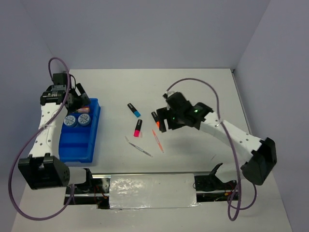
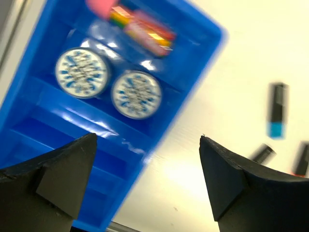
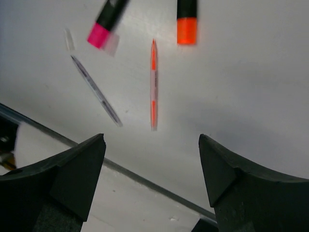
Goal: Sort the stationery into containers
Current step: Pick up the pen from the center of the board.
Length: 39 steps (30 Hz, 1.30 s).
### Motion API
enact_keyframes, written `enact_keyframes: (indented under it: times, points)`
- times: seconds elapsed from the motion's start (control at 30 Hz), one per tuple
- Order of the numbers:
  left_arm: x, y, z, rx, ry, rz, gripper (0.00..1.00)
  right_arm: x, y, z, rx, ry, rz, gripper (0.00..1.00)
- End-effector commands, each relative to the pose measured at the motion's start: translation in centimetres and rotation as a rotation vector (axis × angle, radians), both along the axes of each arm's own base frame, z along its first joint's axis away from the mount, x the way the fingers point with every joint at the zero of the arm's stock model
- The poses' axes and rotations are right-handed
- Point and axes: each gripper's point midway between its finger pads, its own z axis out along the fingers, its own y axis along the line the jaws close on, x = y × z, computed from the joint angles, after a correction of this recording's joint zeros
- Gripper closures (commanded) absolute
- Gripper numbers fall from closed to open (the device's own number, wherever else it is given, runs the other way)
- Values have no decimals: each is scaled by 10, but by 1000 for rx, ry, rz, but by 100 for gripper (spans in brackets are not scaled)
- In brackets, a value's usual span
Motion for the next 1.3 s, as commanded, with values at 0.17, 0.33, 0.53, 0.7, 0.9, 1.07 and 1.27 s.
enact_keyframes:
  times: [0.17, 0.33, 0.53, 0.7, 0.9, 1.07, 1.27]
  points:
    - [-29, -96, 44, -82, -95, -254, 1, -14, 47, -71, -112, 47, 86, 34]
    - [-45, -101, 36, -98, -88, -276, 1, -12, 62, -116, -171, 87, 99, 38]
    - [-53, -98, 38, -63, -70, -324, 1, 0, 64, -154, -269, 94, 124, 44]
    - [-57, -98, 33, -53, -60, -349, 1, 7, 65, -175, -325, 111, 131, 53]
    - [-60, -96, 32, -42, -55, -356, 1, -3, 65, -195, -314, 170, 120, 82]
    - [-61, -101, 27, -78, -39, -336, 1, -14, 59, -198, -294, 199, 103, 100]
    - [-56, -134, 3, -209, 2, -236, 1, 1, 50, -116, -248, 61, 32, 100]
